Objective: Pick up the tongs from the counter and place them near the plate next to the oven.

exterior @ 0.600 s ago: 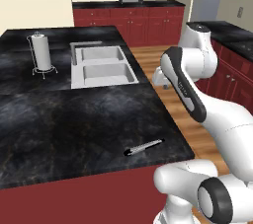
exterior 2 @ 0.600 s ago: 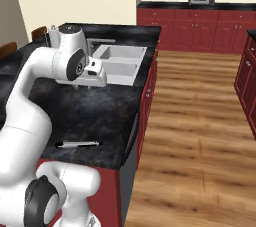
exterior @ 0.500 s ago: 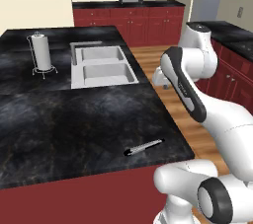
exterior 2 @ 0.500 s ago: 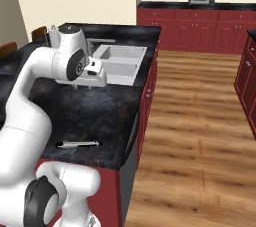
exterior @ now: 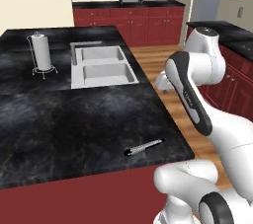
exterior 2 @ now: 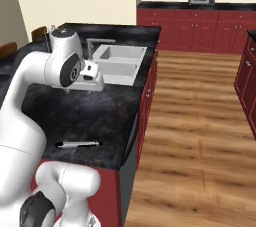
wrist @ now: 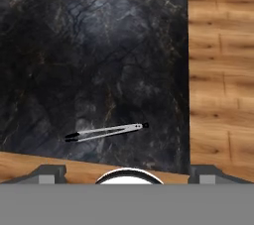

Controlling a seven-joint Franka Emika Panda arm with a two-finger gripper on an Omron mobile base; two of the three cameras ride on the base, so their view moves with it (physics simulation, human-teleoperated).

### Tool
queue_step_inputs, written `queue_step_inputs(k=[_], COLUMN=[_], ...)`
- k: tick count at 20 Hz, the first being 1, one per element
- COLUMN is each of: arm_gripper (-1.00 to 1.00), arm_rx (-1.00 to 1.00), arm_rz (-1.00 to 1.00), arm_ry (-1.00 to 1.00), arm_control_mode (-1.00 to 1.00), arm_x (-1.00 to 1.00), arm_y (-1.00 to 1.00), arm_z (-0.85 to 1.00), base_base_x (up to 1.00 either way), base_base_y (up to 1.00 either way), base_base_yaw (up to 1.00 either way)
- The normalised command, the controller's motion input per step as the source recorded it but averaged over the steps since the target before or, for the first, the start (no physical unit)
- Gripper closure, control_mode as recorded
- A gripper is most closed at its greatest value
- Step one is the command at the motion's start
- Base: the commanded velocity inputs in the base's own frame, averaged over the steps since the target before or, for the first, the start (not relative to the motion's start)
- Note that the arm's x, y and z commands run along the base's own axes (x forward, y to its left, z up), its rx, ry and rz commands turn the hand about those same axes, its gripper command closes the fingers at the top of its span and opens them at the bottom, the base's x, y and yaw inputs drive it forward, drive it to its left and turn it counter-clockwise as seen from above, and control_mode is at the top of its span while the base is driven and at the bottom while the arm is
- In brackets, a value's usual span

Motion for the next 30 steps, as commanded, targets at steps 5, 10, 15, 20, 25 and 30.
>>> queue_step_inputs(k=[5, 10, 15, 20, 25, 30], arm_gripper=[-1.0, -1.0, -1.0, -1.0, -1.0, -1.0], arm_rx=[0.01, 0.07, 0.05, 0.05, 0.19, 0.11], arm_rz=[-0.06, -0.13, -0.37, -0.32, -0.14, -0.01], arm_ry=[0.02, 0.0, 0.05, 0.15, 0.16, 0.03], arm_control_mode=[-1.0, -1.0, -1.0, -1.0, -1.0, -1.0], arm_x=[-0.12, -0.06, -0.02, -0.16, -0.17, -0.03], arm_y=[0.0, 0.02, 0.18, 0.18, 0.03, 0.07], arm_z=[-0.03, 0.0, -0.1, -0.25, -0.38, -0.46], base_base_x=[0.0, 0.0, 0.0, 0.0, 0.0, 0.0], base_base_y=[0.0, 0.0, 0.0, 0.0, 0.0, 0.0], base_base_yaw=[0.0, 0.0, 0.0, 0.0, 0.0, 0.0])
